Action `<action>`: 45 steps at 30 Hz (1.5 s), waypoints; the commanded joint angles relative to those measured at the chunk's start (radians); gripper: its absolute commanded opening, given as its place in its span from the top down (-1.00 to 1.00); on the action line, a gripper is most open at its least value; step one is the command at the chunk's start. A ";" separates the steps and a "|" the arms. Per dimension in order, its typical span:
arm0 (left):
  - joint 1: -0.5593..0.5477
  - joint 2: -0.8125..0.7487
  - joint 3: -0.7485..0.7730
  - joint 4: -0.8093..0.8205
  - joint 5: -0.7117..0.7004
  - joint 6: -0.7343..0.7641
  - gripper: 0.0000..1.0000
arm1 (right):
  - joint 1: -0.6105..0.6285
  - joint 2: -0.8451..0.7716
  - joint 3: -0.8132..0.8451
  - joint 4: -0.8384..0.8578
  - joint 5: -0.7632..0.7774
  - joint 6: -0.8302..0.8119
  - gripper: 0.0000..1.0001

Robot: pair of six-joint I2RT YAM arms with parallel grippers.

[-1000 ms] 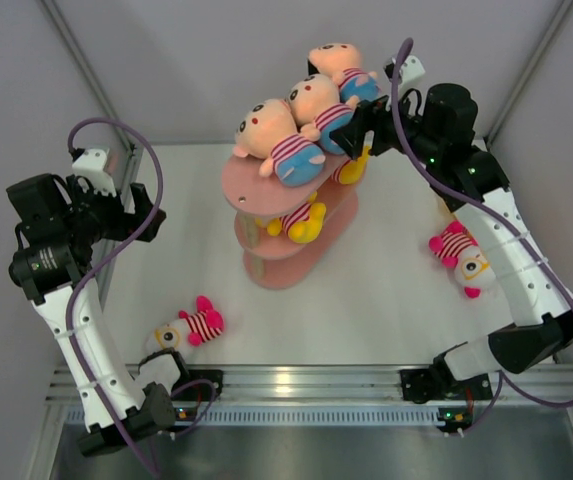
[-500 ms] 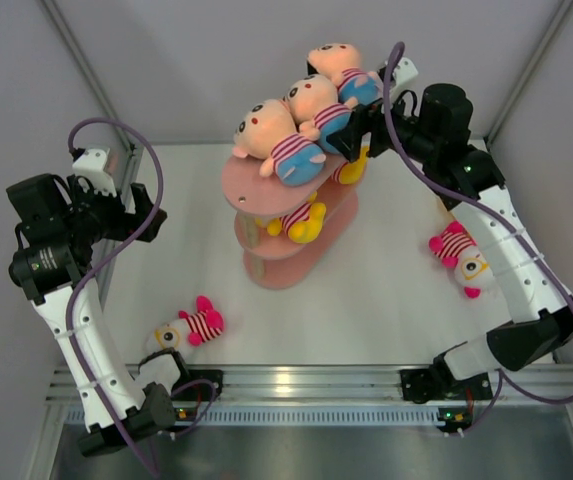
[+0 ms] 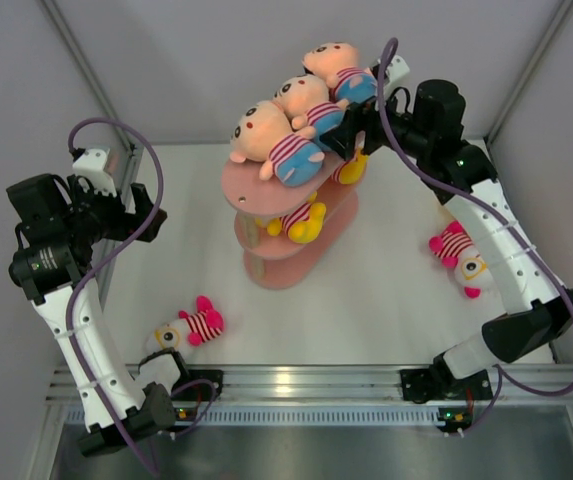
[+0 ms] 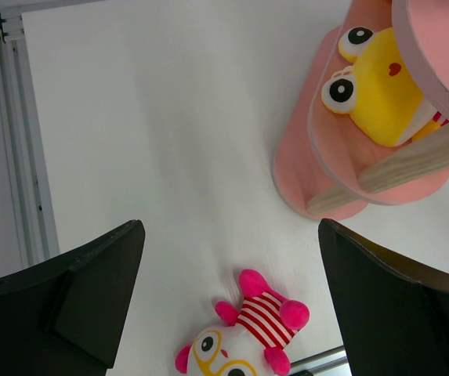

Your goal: Place and organize the stuffed toys onto the shelf

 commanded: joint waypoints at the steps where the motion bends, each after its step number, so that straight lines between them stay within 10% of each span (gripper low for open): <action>1: 0.003 -0.016 -0.004 0.010 0.024 0.018 -0.97 | -0.011 -0.025 0.058 -0.012 -0.008 -0.006 -0.63; 22: 0.003 -0.018 -0.030 0.010 0.011 0.025 -0.97 | -0.225 0.014 0.153 0.095 0.087 0.293 -0.67; 45: 0.002 -0.042 -0.575 -0.044 -0.337 0.404 -0.72 | -0.383 -0.486 -0.669 -0.019 0.296 0.324 -0.84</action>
